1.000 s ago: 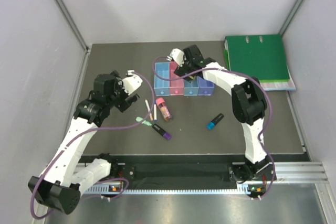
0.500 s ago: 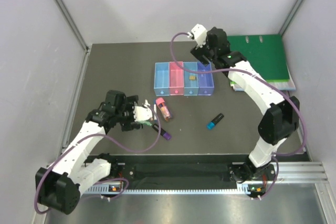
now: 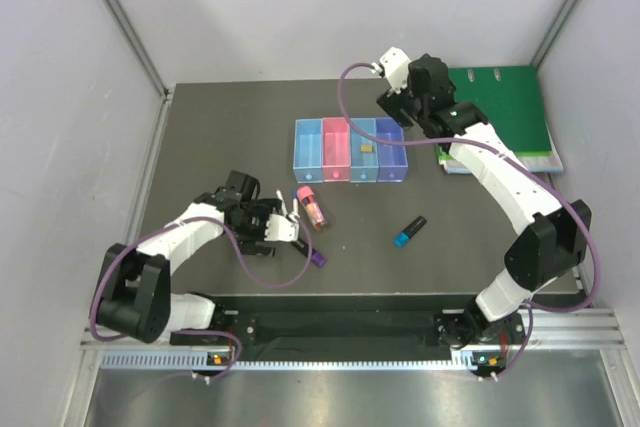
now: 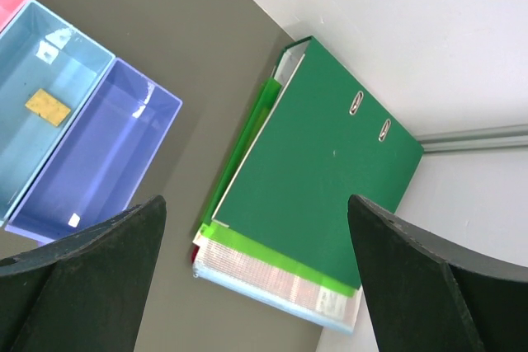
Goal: Sort the stationery into containers
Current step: Pick up the stationery from the center of the board.
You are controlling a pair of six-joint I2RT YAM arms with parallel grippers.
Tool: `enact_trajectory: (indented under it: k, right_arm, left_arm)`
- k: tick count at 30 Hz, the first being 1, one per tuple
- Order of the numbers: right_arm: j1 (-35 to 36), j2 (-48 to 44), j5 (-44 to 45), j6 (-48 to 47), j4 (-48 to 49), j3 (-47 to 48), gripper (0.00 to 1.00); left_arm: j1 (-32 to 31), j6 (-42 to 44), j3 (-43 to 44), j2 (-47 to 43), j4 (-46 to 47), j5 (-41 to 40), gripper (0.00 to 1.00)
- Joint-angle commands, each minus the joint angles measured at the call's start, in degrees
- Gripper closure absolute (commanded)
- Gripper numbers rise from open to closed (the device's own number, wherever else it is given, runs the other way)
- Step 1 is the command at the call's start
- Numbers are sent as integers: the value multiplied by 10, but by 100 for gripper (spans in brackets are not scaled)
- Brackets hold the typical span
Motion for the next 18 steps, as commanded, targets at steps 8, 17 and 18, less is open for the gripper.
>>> enact_trajectory:
  k: [8, 17, 18]
  right_arm:
    - [-19, -53, 4, 11, 9, -19, 9]
    - [-45, -70, -1, 13, 29, -34, 9]
    - [-48, -72, -1, 14, 29, -35, 9]
  left_arm:
    - [-2, 104, 129, 142, -53, 42, 7]
    - [-18, 183, 174, 208, -140, 8, 13]
    - [-19, 182, 174, 208, -141, 6, 15]
